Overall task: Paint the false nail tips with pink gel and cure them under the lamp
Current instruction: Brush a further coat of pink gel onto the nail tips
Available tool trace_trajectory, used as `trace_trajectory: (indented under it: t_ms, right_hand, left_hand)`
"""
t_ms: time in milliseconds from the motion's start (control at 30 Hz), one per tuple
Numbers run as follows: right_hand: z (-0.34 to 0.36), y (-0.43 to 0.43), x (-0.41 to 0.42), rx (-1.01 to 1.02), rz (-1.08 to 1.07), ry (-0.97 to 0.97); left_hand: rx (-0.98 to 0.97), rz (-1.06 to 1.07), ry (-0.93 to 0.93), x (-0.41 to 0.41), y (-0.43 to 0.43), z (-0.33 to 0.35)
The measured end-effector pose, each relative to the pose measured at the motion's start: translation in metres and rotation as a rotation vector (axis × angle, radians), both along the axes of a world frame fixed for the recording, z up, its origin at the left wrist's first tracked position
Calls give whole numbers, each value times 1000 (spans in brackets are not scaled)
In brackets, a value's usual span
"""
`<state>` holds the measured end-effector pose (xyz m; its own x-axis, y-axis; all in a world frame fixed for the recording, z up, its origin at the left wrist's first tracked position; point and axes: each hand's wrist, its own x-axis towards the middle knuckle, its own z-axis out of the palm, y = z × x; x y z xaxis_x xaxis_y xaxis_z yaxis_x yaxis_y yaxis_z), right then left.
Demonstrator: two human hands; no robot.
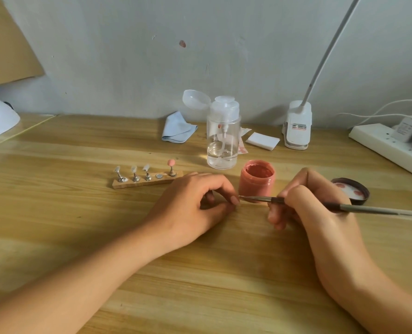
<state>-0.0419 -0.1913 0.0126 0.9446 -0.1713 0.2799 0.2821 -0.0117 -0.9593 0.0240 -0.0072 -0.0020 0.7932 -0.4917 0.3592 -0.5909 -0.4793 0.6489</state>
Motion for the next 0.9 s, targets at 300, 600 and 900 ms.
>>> trace_trajectory:
  t_ms: [300,600,900]
  right_hand:
    - [-1,1,1,-12,14,29]
    - [-1,1,1,-25,17,36]
    - [1,2,1,-29,-16,52]
  left_hand:
    - [13,4,-12,-1,0,2]
    - [1,2,-8,0,0,1]
    - [-18,3,33,0,0,1]
